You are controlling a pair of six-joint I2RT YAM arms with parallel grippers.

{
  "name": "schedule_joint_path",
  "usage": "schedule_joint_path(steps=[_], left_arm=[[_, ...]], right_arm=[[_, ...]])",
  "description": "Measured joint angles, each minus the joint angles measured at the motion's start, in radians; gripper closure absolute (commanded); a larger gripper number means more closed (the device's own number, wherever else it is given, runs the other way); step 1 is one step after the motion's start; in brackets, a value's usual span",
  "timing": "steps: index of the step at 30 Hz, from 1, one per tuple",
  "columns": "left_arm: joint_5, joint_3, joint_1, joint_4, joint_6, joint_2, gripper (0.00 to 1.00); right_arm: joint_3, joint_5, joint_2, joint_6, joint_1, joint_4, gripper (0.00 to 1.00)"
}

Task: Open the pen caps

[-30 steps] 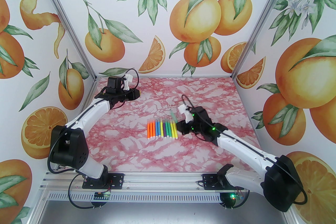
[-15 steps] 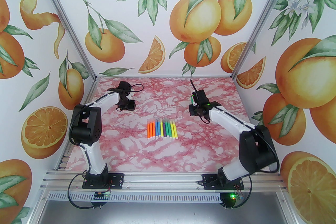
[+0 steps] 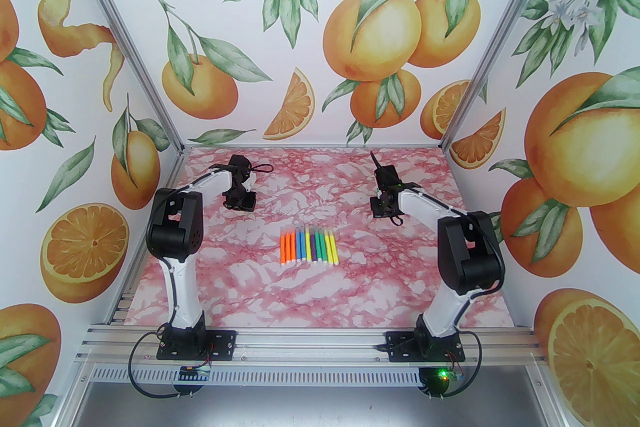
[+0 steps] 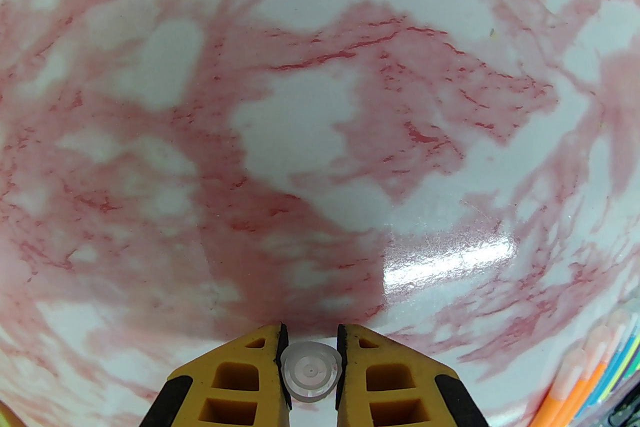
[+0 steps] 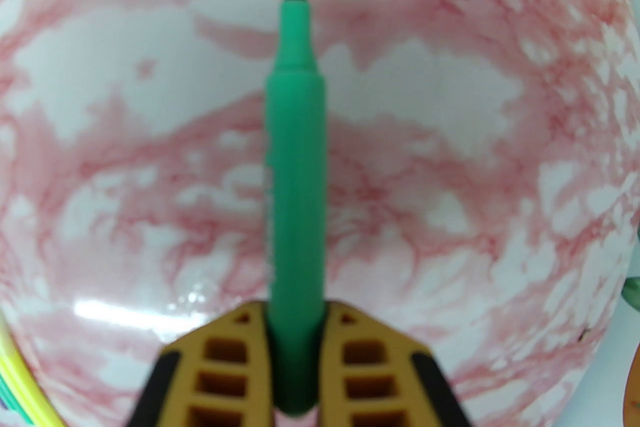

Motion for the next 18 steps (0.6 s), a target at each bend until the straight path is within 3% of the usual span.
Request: schedule_joint_path(steps=[9,18], left_arm=[[0.001,0.023,0.0,-0.021,0.004,0.016,0.82],[0.011,0.024,0.0,-0.017,0.016,0.022,0.7]], right_arm=[[0.0,-0.026,0.044,-0.006,-0.015,-0.021,0.93],[0.0,-0.045,0.045,-0.008,-0.028,-0.023,0.76]])
